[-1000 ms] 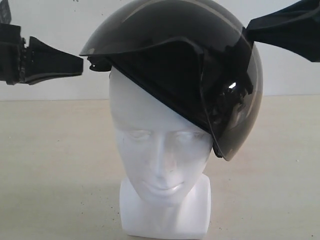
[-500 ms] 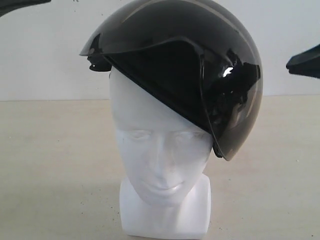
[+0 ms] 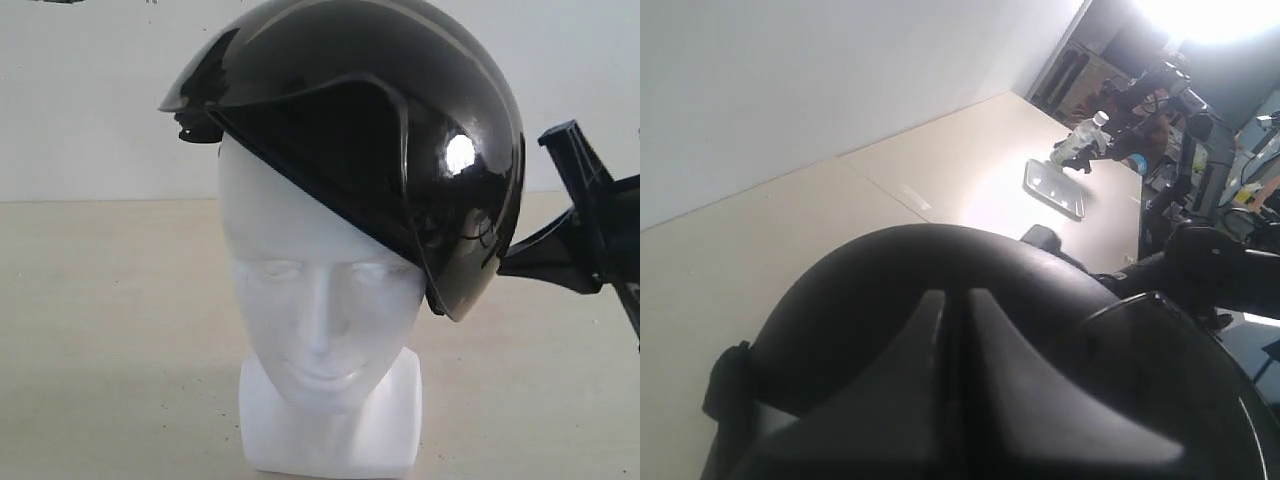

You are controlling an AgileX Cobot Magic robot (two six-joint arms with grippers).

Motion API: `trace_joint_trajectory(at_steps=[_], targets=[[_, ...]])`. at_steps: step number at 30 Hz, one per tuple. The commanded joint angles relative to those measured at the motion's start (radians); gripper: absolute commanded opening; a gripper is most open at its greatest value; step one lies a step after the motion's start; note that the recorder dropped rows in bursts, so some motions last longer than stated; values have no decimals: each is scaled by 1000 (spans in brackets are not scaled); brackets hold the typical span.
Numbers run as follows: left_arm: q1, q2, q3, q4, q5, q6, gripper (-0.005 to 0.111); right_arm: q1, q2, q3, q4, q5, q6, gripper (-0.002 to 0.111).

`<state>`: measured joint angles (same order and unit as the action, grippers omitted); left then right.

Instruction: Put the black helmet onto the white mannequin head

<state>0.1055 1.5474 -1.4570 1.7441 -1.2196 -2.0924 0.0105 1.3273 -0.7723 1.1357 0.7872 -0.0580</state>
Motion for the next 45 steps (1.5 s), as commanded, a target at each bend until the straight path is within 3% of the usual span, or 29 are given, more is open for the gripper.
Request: trace_joint_trajectory(at_steps=[1,10,18,27,37,45], targets=[[-10,2,-9,0,-1,-9,4,-2,94,8,75,45,-90,0],[-10,6,-9,0,-1,-9,4,-2,181,8,430,192,-372,0],[-11,26,-7,0,-1,-9,4,-2,169,8,453,246,-407,0],[-14,31,107,0,-1,-9,4,-2,69,0,529,228,-424,0],[-72,31,119,0,-1,0,4,-2,53,0,502,201,-426,0],[-57,31,119,0,-1,6,4,-2,36,0,440,134,-404,0]])
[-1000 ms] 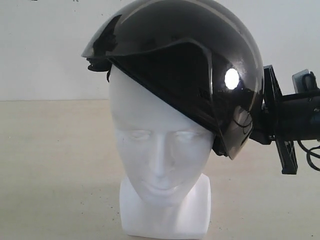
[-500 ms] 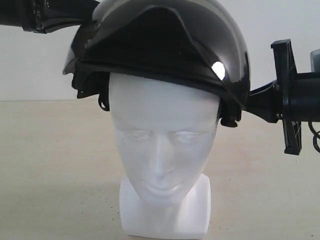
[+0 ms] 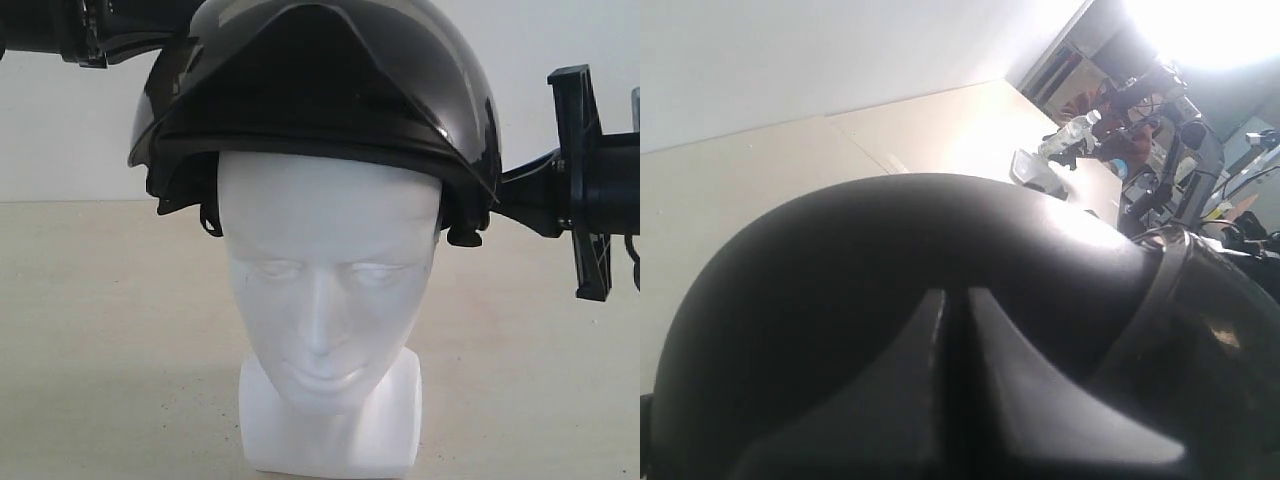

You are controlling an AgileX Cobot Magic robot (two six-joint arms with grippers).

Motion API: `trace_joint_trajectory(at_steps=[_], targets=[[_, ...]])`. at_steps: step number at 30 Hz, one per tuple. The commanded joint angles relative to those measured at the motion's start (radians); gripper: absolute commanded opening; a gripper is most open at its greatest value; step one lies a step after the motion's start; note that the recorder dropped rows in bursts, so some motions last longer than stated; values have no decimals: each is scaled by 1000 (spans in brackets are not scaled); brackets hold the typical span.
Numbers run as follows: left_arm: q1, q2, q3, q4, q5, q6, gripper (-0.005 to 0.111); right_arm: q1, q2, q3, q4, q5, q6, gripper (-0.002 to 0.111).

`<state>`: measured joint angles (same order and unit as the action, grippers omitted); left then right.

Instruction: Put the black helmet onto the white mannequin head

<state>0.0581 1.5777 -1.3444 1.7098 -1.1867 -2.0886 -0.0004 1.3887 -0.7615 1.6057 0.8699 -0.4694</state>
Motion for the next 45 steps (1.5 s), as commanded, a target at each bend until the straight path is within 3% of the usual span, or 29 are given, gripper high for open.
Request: trace_joint_trajectory(at_steps=[1,9,17,26,36,45], targets=[[-10,1,6,35,-34,2,4,9,-30,-10,-38,42,9,0],[-8,1,6,35,-34,2,4,9,-74,-10,-148,-3,78,0],[21,-1,6,35,-34,7,4,9,-202,-10,-431,-188,280,0],[51,-21,-8,35,-34,15,4,9,-301,-44,-470,-253,287,0],[84,-53,-17,-41,-34,21,4,9,-289,-356,-631,-182,238,0],[84,40,-17,-69,-34,47,4,9,-20,-685,-647,102,180,0]])
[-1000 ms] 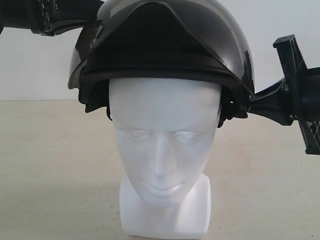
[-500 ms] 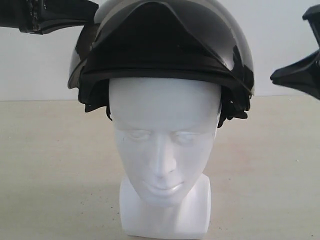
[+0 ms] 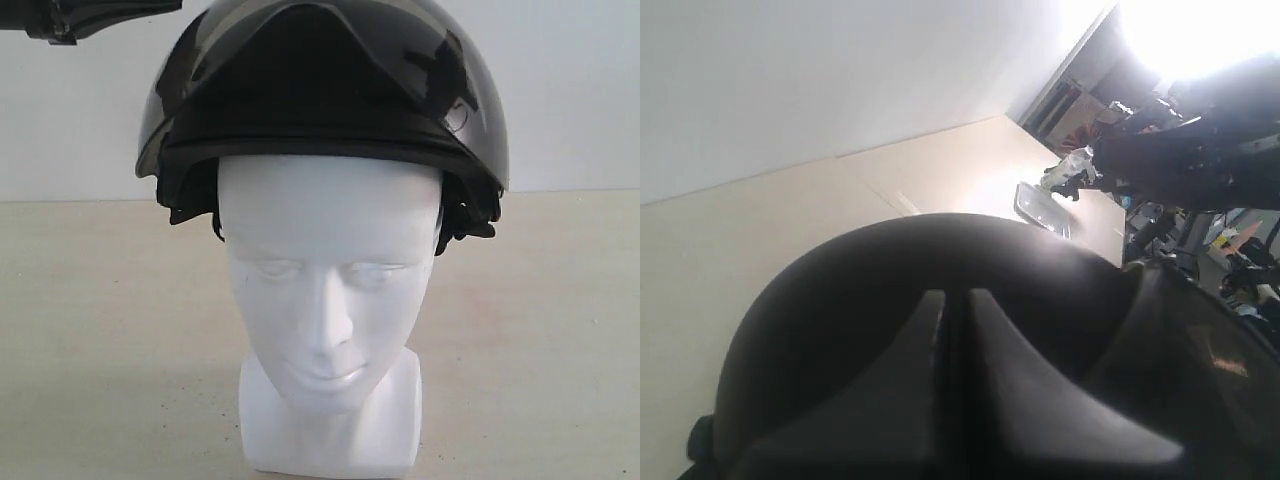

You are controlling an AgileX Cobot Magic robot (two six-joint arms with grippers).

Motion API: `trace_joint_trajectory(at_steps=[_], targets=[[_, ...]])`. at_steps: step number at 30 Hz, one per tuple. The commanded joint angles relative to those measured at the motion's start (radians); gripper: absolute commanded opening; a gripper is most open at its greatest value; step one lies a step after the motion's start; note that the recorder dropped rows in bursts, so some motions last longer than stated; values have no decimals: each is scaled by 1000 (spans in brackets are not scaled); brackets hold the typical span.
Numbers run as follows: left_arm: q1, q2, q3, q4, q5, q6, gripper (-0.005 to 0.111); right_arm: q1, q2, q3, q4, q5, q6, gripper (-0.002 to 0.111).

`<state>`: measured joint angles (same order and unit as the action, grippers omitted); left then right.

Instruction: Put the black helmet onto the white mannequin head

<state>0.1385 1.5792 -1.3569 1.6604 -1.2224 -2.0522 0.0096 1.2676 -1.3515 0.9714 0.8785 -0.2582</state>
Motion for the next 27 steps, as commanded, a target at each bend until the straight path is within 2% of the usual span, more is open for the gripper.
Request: trace_joint_trajectory(at_steps=[1,5,11,17,20,27], targets=[[4,49,-6,-28,1,11,4,-1,137,-120,6,130,-65,0],[1,63,-38,-24,1,11,4,-1,221,-156,124,226,-172,0],[-1,71,-59,-21,1,3,4,1,275,-156,142,239,-232,0],[-75,107,-59,2,1,3,4,6,280,-156,212,304,-275,0],[-98,120,-59,42,1,3,4,39,280,-156,199,315,-278,0],[-101,106,-59,81,1,-42,4,118,280,-156,184,343,-263,0]])
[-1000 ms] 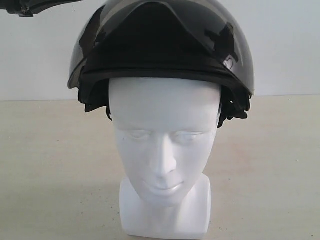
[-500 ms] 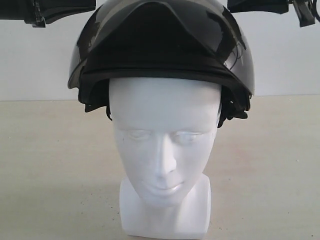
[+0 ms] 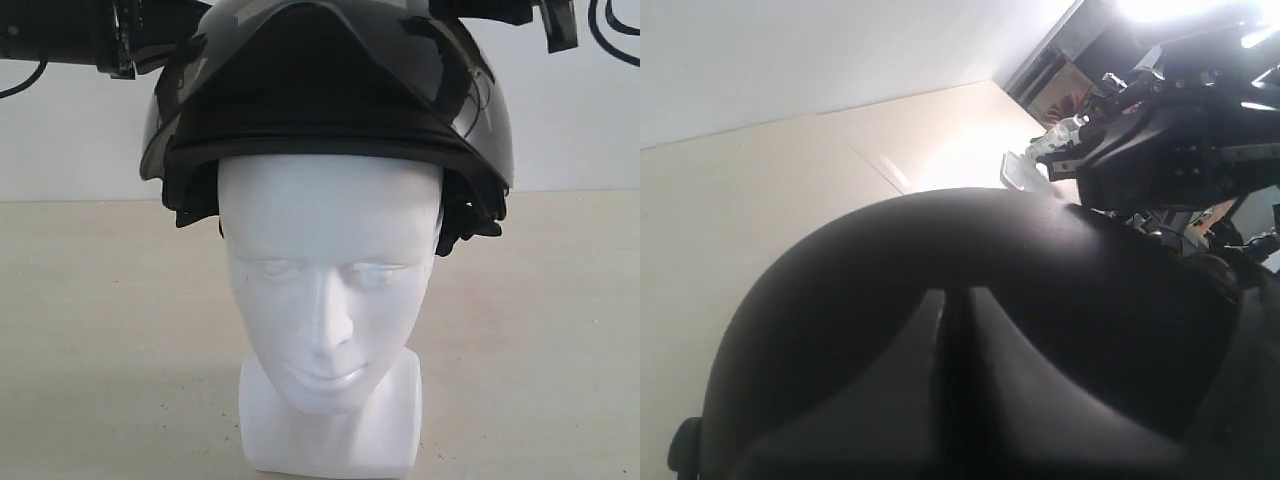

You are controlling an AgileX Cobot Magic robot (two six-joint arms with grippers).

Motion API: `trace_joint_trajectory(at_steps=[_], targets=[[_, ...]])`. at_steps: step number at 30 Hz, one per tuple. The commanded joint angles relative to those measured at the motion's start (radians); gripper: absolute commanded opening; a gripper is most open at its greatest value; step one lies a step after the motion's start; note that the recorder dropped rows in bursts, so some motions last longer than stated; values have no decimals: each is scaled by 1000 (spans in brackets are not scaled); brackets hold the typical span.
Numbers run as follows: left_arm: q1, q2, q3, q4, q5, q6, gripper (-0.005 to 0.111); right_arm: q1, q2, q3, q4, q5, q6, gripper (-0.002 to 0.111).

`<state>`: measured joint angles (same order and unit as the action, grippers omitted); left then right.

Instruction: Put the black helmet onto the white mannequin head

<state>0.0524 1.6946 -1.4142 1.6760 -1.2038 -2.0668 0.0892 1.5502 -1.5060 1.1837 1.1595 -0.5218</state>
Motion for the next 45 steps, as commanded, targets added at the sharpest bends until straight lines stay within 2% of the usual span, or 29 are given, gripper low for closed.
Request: trace_joint_trajectory(at_steps=[1,6,37,45], targets=[[-14,-13,-2,68,-17,-29,4,44,-3,-1,-28,62,7,0],[-14,-42,-2,68,-17,-31,4,50,-11,-1,-25,62,26,0],[-19,-261,248,68,-17,-31,4,51,-190,155,-54,62,84,0],[-19,-285,316,68,-17,-31,4,145,-214,241,-65,62,71,0]])
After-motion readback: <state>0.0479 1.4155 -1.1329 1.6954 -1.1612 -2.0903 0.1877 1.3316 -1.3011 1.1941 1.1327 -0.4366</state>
